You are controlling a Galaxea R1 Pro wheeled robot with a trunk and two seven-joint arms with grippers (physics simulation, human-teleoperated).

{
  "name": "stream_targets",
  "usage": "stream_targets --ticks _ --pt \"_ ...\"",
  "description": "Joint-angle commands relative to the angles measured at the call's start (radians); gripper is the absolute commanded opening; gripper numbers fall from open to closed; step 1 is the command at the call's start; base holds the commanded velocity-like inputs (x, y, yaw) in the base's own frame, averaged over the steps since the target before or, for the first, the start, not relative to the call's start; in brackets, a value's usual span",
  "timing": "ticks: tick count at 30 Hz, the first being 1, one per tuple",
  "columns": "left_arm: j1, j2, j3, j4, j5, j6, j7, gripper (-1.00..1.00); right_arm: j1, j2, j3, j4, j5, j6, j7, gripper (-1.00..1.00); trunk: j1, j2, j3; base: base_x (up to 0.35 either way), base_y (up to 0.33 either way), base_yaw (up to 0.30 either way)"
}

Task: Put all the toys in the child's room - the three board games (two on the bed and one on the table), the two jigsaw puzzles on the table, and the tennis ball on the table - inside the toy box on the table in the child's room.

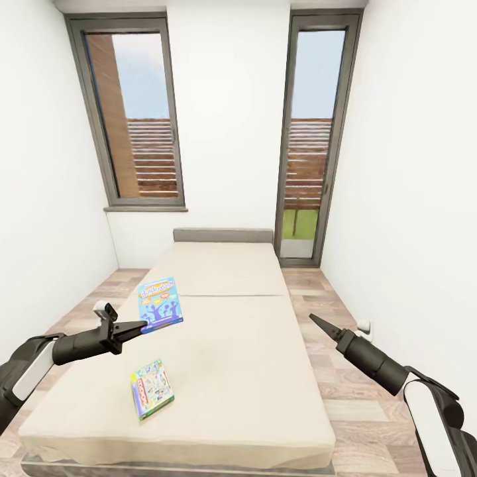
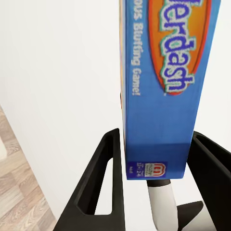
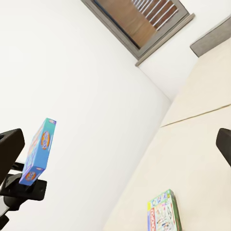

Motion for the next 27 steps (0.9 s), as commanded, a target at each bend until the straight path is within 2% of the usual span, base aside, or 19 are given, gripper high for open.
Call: stream_targets --ticks 1,14,27 --pt "-0.001 0.001 -0.003 0.001 0.003 0.008 -0.003 -1.0 -0.001 0.0 -0.001 0.0 -0.002 0.006 0.001 1.0 -0.004 0.007 0.002 0.0 0.0 0.0" --pt "-0.001 0.002 -0.003 0.001 0.003 0.008 -0.005 -1.0 -0.001 0.002 0.004 0.0 -0.003 0.006 0.007 1.0 -0.054 0.098 0.043 -0.001 0.0 0.0" --pt "-0.001 0.001 -0.002 0.001 0.003 0.008 -0.005 -1.0 -0.001 0.002 0.003 0.001 -0.004 0.006 0.008 1.0 -0.104 0.189 0.084 -0.073 0.0 0.0"
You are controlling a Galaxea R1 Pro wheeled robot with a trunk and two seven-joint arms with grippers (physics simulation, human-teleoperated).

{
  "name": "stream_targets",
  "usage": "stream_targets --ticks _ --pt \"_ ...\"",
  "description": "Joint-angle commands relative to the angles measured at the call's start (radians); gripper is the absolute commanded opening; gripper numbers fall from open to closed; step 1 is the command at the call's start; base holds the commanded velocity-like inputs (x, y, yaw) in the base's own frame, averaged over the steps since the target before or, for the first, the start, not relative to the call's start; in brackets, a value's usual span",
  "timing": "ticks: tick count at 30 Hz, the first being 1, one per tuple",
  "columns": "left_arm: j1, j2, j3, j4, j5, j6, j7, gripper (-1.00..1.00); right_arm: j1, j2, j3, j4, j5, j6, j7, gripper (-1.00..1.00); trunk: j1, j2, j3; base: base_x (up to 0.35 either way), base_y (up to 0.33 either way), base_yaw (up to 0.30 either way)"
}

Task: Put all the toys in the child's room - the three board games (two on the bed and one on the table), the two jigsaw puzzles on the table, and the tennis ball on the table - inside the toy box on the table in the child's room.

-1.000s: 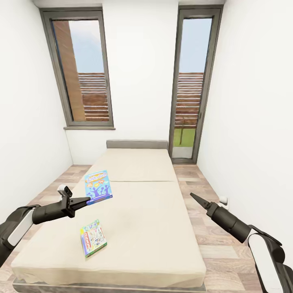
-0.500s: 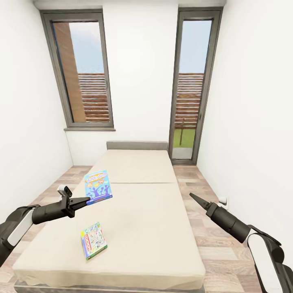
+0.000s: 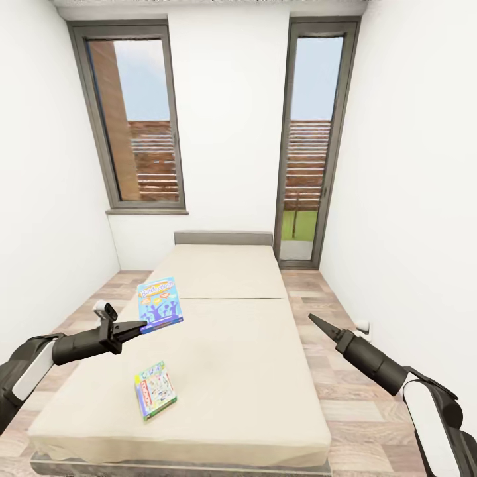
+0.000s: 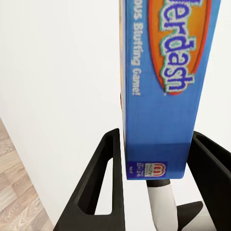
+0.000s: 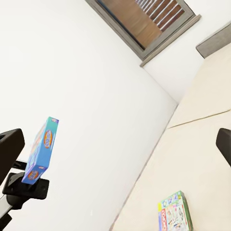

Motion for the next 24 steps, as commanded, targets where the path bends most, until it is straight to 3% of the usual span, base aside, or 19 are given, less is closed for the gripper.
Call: stream_targets --ticks 1,24 --pt "-0.001 0.001 -0.003 0.001 0.003 0.008 -0.003 -1.0 -0.001 0.0 -0.001 0.0 -0.002 0.006 0.002 1.0 -0.004 0.006 0.002 -0.076 0.0 0.0" --pt "-0.001 0.003 -0.003 0.001 0.0 0.008 -0.003 -1.0 -0.001 0.0 0.002 -0.01 0.004 0.005 -0.003 1.0 -0.092 0.167 0.074 -0.008 0.0 0.0"
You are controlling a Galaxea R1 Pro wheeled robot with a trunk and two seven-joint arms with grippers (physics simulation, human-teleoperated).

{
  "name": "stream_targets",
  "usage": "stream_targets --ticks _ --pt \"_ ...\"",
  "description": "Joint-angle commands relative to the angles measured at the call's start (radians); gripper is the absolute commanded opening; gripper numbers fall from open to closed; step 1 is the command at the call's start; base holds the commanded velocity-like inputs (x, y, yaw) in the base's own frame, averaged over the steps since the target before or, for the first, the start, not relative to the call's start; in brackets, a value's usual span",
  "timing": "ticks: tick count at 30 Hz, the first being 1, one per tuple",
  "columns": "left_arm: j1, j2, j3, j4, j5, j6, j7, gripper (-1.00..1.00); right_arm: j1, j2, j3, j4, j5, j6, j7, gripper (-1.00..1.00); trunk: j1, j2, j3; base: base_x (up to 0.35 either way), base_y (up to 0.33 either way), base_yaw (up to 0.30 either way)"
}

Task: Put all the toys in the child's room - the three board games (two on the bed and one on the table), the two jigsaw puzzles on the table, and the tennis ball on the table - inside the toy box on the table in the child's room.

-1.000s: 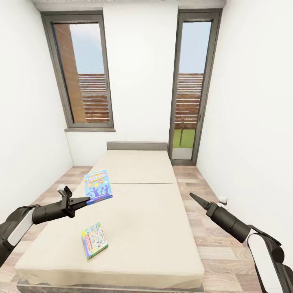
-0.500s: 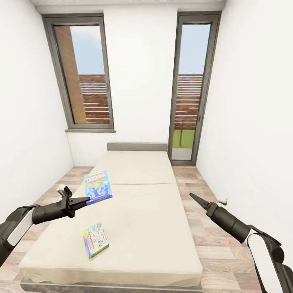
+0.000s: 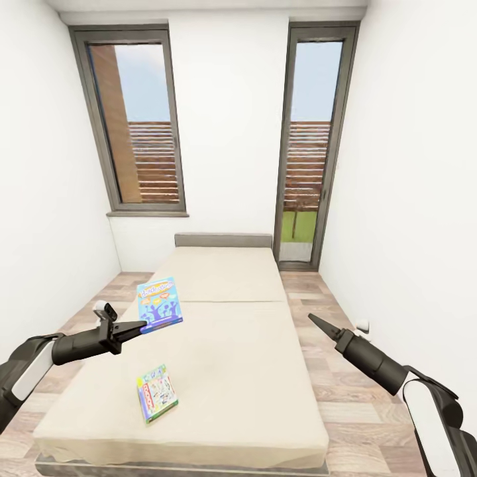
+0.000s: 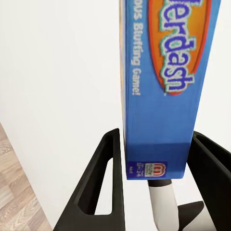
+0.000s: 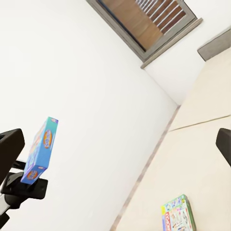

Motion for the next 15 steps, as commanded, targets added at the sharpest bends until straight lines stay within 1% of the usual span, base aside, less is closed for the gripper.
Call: stream_targets --ticks 1,15 --pt "-0.001 0.002 -0.003 0.001 0.003 0.008 -0.003 -1.0 -0.001 0.0 -0.002 -0.001 -0.003 0.007 0.002 1.0 -0.004 0.006 0.002 0.0 0.0 0.0" --pt "-0.001 0.004 -0.003 0.001 0.003 0.008 -0.003 -1.0 -0.001 0.0 -0.004 0.002 -0.007 0.006 0.001 1.0 -0.058 0.104 0.028 0.0 0.0 0.0"
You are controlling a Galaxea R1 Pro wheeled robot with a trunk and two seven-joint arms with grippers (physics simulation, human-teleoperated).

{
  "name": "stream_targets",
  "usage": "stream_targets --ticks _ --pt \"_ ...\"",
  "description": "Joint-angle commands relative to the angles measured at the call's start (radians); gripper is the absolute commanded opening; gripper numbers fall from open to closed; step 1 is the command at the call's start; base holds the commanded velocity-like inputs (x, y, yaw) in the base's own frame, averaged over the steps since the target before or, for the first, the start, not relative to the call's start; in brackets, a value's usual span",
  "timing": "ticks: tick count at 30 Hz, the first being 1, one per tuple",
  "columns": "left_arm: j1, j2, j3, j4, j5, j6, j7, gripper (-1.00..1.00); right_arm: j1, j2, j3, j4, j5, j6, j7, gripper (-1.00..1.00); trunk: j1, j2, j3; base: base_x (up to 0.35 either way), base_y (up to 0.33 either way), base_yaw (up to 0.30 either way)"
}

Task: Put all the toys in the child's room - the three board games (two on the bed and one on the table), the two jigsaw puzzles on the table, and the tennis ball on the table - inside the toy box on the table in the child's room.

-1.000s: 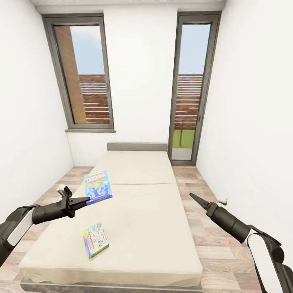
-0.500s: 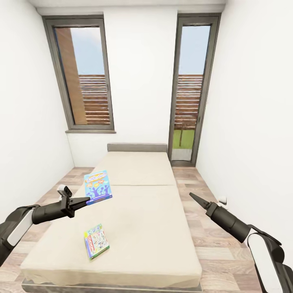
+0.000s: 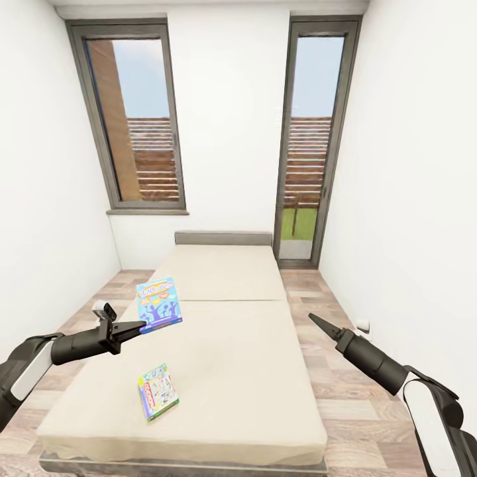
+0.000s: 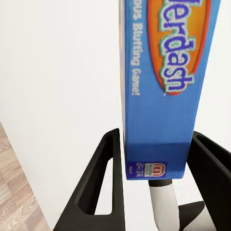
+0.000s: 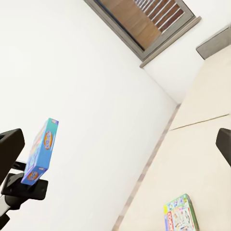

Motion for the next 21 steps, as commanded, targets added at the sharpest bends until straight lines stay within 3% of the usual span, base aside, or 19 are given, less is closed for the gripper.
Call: stream_targets --ticks 1,21 --pt "-0.001 0.001 -0.003 0.001 0.003 0.008 -0.003 -1.0 -0.001 0.0 -0.001 0.0 -0.003 0.006 0.002 1.0 -0.004 0.006 0.001 0.0 0.0 0.0" --pt "-0.001 0.001 -0.003 0.001 0.003 0.008 -0.003 -1.0 -0.001 0.0 0.0 0.0 -0.002 0.004 0.004 1.0 -0.081 0.146 0.062 0.0 0.0 0.0"
